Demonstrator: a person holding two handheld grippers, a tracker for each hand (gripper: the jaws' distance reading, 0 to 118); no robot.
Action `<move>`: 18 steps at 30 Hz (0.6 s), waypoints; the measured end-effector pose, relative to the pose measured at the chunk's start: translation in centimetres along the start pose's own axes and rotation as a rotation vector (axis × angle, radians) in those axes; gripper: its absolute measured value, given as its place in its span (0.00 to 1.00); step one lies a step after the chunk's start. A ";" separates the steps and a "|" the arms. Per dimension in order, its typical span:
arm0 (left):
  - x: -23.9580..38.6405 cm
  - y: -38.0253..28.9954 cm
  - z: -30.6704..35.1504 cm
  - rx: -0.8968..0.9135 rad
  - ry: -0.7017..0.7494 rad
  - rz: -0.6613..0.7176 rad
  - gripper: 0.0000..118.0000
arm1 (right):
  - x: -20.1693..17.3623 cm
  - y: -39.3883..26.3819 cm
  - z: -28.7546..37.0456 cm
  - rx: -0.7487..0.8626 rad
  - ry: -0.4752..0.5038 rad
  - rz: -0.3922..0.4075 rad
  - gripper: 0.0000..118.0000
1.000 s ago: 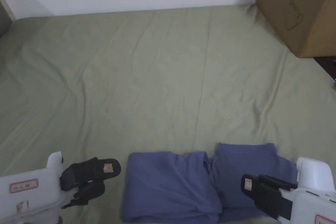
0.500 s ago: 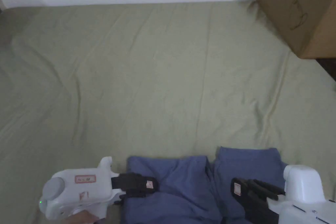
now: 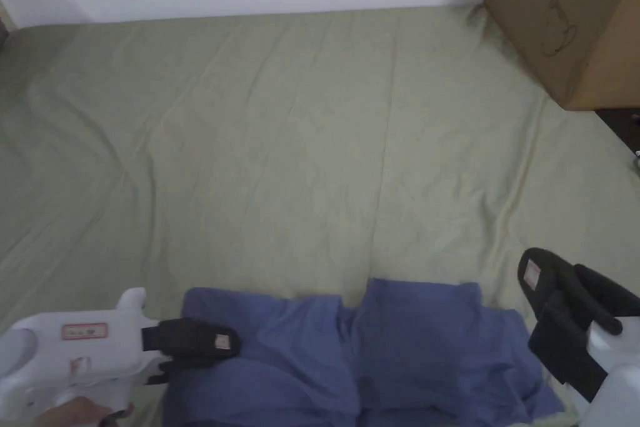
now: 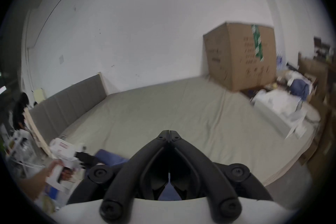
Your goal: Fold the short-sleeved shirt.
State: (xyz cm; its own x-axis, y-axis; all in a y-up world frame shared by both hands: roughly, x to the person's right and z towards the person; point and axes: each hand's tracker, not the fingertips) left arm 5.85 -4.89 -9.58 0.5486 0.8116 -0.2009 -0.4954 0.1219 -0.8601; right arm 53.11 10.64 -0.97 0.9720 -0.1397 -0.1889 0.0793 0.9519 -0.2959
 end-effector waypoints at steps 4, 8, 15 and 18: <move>-2.3 2.7 5.5 0.080 0.148 0.010 0.06 | 0.4 0.1 0.3 0.005 -0.002 0.026 0.00; -0.9 3.2 8.8 0.104 0.265 -0.027 0.06 | 1.0 -0.8 -0.2 -0.050 0.012 -0.033 0.00; 8.3 2.9 8.3 0.098 0.428 -0.128 0.06 | 2.0 -0.9 -0.7 -0.078 -0.001 -0.032 0.00; 15.3 0.4 5.0 0.099 0.401 -0.198 0.06 | 2.8 -0.9 -0.8 -0.085 0.012 -0.058 0.00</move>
State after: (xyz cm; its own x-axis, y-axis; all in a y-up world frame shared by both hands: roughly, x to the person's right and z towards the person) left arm 10.68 10.46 -10.62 0.8469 0.4843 -0.2195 -0.4060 0.3223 -0.8552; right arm 55.54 9.14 -2.01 0.9637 -0.1977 -0.1796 0.1160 0.9155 -0.3852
